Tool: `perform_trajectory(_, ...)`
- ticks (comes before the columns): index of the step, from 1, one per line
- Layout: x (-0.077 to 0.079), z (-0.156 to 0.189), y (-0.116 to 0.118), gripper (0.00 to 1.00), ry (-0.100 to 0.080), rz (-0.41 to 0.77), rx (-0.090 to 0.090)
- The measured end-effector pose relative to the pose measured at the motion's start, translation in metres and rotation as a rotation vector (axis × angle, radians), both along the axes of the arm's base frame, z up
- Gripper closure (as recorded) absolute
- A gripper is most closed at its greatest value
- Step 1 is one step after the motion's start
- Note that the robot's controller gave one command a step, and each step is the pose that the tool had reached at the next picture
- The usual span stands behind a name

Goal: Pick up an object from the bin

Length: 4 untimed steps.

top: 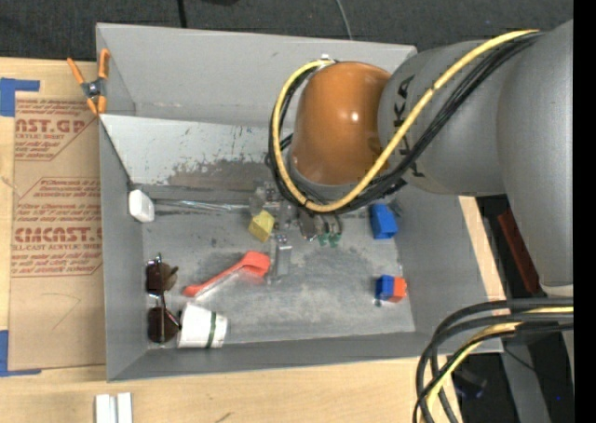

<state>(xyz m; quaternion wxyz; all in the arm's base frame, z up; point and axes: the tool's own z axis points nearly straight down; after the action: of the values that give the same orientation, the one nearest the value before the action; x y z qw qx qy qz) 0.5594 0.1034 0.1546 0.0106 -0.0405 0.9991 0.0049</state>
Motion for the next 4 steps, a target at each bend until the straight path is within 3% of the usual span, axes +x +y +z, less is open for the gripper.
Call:
perform_trajectory(1, -0.01, -0.038, -0.006, 0.0, -0.012, -0.051, -0.005)
perform_trajectory(2, -0.016, -0.069, 0.031, 0.0, 0.001, 0.088, 0.001)
perform_trajectory(3, 0.011, -0.082, 0.011, 1.0, -0.016, 0.166, -0.009)
perform_trajectory(4, 0.011, -0.082, 0.011, 1.0, -0.016, 0.165, -0.008)
